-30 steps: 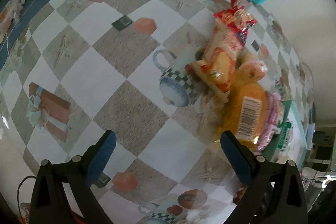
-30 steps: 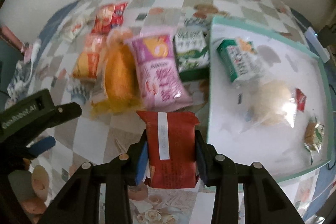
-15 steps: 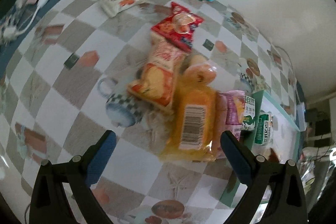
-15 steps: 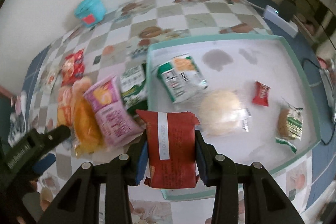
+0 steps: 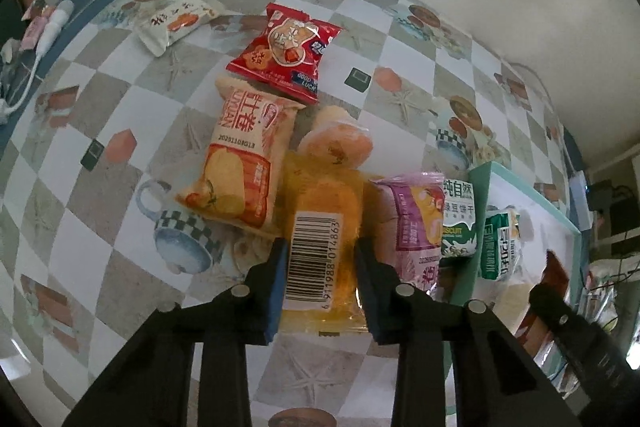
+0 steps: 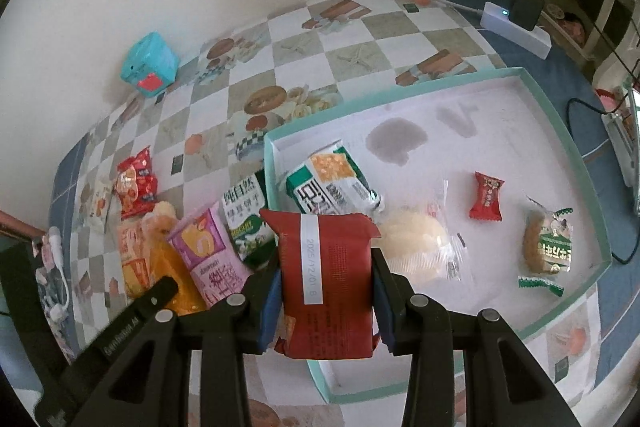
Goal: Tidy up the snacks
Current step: 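Grasp the yellow bread pack with the left tool while the right tool holds the red box, then lower the red box and bread pack into the tray, opening both tools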
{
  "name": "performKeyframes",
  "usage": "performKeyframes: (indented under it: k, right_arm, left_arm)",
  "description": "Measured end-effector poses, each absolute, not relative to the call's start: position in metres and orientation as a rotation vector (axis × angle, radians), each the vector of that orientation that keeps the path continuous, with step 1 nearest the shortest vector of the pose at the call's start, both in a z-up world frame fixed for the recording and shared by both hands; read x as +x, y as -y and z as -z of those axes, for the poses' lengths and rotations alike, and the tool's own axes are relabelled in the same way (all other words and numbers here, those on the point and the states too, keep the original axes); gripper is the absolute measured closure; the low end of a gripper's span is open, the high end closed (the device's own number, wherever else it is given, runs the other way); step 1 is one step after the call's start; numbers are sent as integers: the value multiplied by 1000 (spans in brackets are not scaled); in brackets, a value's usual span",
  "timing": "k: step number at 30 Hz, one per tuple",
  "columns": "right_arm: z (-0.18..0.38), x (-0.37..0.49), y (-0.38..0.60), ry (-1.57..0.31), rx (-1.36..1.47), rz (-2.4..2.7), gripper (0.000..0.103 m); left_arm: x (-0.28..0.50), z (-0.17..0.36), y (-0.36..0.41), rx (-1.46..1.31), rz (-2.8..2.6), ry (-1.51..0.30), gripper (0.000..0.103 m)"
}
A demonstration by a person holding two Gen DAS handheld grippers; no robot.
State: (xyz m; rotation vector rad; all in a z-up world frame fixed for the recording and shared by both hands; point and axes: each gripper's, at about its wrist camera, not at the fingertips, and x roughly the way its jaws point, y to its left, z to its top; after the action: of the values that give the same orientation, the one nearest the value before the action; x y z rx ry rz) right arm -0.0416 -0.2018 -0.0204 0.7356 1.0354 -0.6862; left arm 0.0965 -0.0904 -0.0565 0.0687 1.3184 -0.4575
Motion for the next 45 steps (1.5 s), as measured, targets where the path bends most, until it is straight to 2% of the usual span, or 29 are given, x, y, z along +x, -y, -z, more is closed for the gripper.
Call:
performKeyframes:
  k: [12, 17, 30, 45]
  right_arm:
    - [17, -42, 218, -1002, 785, 688, 61]
    - [14, -59, 236, -971, 805, 732, 61]
    - [27, -113, 305, -914, 928, 888, 61]
    - [42, -152, 361, -855, 955, 1034, 61]
  left_arm:
    - [90, 3, 71, 67, 469, -1174, 72]
    - [74, -16, 93, 96, 530, -1114, 72]
    - [9, -14, 212, 287, 809, -1084, 71]
    - [-20, 21, 302, 332, 921, -1095, 71]
